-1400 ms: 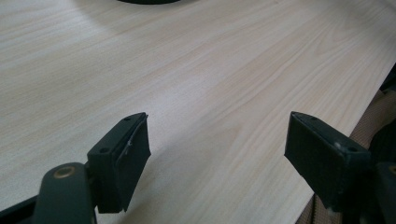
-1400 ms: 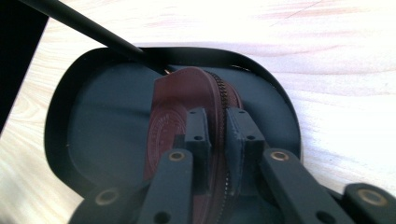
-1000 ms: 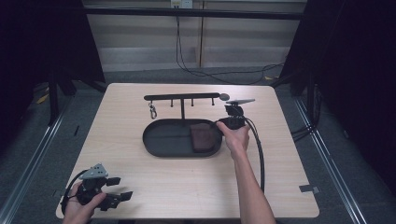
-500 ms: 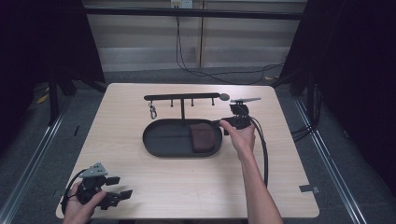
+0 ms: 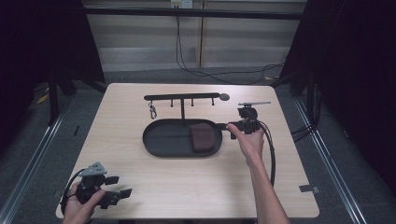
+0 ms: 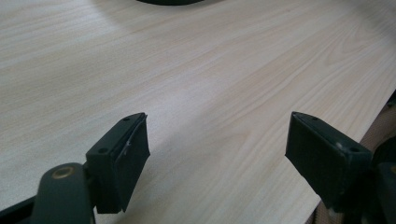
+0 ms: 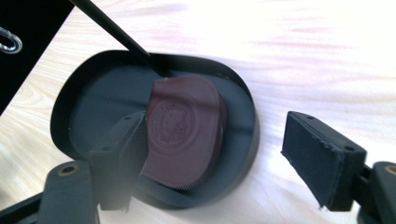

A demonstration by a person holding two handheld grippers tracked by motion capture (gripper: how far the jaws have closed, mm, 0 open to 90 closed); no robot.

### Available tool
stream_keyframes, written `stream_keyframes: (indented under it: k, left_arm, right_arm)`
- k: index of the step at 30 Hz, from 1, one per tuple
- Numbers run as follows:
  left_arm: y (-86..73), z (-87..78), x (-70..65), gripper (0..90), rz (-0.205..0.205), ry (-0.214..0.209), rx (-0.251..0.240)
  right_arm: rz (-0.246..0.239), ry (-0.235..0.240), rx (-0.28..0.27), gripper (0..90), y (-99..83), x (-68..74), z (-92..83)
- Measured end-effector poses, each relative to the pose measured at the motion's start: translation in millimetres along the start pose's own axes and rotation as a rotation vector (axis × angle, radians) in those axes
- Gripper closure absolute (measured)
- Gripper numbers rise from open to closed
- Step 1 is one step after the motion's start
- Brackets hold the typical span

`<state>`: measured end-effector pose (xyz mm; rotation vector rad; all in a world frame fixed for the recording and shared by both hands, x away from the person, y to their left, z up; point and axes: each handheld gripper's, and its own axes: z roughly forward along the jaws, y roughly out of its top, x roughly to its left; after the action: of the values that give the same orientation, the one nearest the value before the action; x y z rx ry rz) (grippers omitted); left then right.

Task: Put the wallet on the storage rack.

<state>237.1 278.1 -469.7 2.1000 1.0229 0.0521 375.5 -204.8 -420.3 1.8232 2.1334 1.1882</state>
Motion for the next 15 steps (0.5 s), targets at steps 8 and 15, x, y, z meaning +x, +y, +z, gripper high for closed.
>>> stream_keyframes:
  k: [8,15]
  left_arm:
    - [0.0,-0.4,0.7,21.3,-0.007,0.001,-0.001]
    - [0.0,-0.6,0.9,21.3,-0.011,0.003,-0.004]
  right_arm:
    - [-0.021,-0.002,-0.018,19.1,-13.0,-4.3,-12.8]
    - [-0.048,-0.013,-0.044,18.8,-25.1,-5.9,-26.6]
